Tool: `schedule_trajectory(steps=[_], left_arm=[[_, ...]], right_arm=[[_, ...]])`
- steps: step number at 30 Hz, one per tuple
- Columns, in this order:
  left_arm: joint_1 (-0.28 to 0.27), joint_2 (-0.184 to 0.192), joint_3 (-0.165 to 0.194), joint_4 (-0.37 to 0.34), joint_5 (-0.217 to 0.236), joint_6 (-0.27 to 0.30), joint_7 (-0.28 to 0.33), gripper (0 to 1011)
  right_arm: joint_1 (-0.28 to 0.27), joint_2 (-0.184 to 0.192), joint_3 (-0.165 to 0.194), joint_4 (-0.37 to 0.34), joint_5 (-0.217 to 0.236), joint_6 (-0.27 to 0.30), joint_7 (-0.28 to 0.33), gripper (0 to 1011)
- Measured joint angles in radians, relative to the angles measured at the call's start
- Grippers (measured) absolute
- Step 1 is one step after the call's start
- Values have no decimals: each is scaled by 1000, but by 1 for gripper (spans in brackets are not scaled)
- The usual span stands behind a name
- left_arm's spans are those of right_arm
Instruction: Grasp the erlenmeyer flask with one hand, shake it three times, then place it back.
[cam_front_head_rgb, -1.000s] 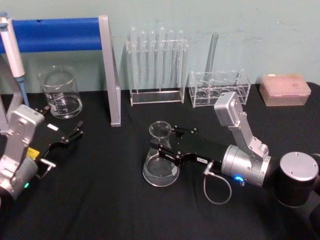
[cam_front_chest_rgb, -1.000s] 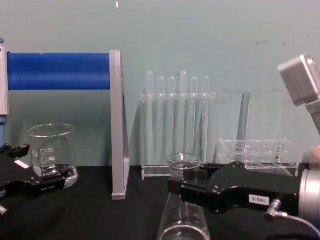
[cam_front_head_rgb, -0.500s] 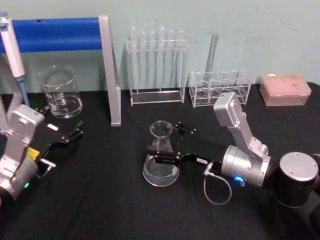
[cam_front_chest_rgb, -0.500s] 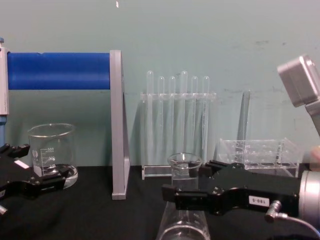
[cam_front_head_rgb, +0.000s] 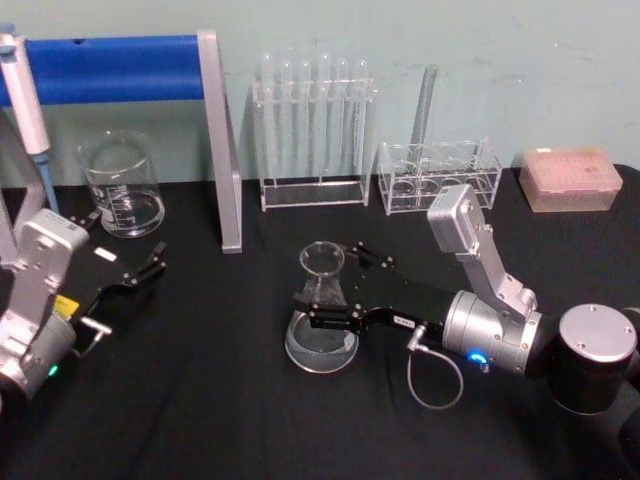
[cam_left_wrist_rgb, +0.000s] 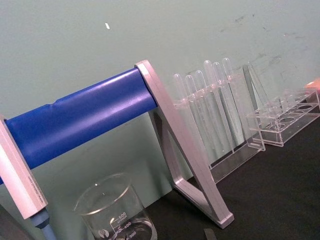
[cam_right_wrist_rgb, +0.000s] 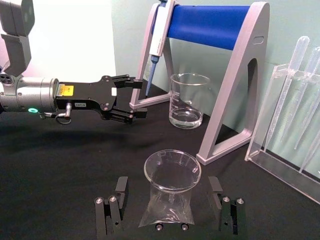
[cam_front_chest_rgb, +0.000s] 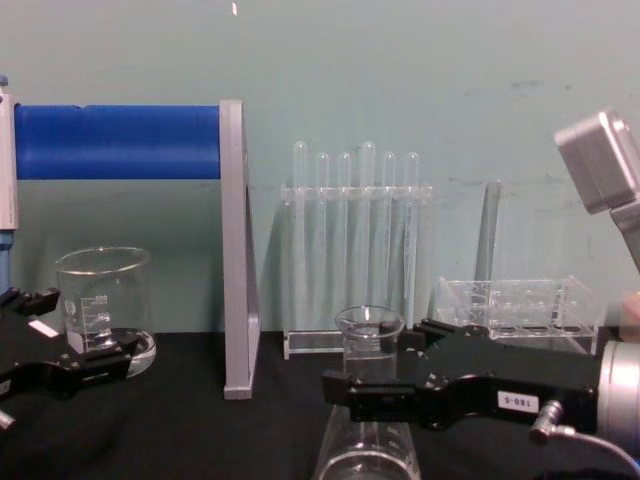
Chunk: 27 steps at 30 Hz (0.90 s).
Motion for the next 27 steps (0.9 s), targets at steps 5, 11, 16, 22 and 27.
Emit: schedule_trajectory(steps=[5,11,16,22,27], left_arm=[[0,0,0,0,0,0,0,1001],[0,0,0,0,0,0,0,1001],[0,0,0,0,0,0,0,1001],[0,0,0,0,0,0,0,1001],[0,0,0,0,0,0,0,1001]], right_arm=[[0,0,0,0,1,2,0,1000],[-3,9,0,-4,9,15,1,1000],[-13,24,2,-18,14,18,3,1000],[-36,58,6,-53,14,15,7,1000],[-70,94,22,-94,12,14,-10,1000]])
